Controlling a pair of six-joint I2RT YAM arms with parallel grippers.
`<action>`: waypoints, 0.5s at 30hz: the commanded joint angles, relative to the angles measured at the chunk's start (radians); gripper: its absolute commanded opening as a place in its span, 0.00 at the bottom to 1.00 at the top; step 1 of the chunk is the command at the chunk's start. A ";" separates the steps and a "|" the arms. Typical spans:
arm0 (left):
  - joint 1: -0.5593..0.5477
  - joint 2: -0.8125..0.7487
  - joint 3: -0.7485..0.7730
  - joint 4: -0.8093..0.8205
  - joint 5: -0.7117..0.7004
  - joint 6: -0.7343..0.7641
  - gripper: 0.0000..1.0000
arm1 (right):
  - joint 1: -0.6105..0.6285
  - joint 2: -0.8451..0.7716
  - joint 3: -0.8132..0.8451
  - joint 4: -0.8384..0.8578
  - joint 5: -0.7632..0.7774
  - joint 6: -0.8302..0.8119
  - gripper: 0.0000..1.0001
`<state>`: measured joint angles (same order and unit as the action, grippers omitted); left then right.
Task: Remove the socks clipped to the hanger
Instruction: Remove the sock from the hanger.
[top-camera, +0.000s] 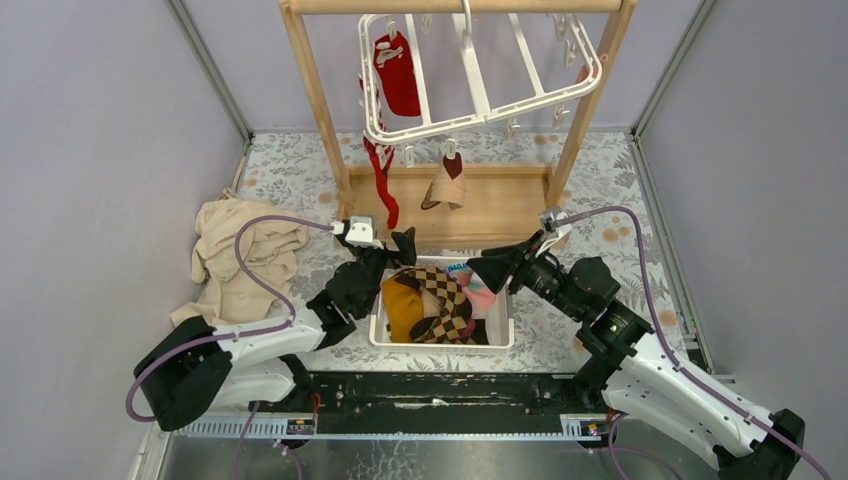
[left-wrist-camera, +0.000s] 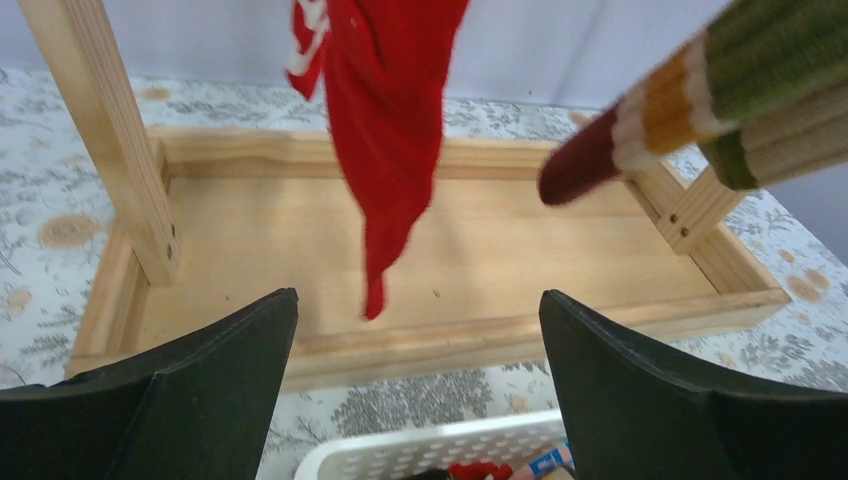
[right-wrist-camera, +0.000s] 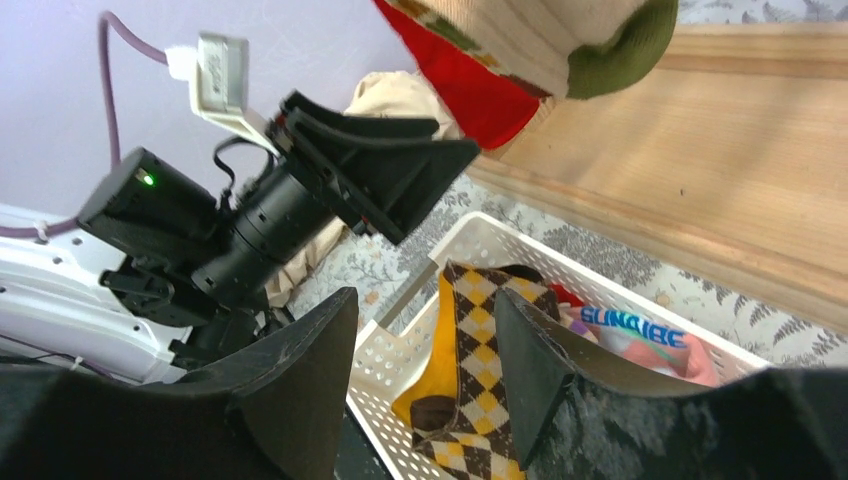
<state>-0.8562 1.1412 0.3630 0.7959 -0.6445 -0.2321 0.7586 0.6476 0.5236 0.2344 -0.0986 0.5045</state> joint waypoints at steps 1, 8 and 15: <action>0.026 0.053 0.052 0.185 -0.020 0.113 0.98 | 0.008 -0.021 -0.025 0.003 -0.011 0.002 0.60; 0.098 0.144 0.094 0.342 0.112 0.154 0.98 | 0.007 -0.024 -0.050 0.020 -0.010 0.022 0.60; 0.194 0.235 0.212 0.339 0.181 0.120 0.98 | 0.008 -0.014 -0.064 0.042 -0.023 0.048 0.60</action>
<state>-0.7033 1.3560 0.5152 1.0370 -0.5121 -0.1169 0.7586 0.6350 0.4606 0.2192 -0.1024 0.5331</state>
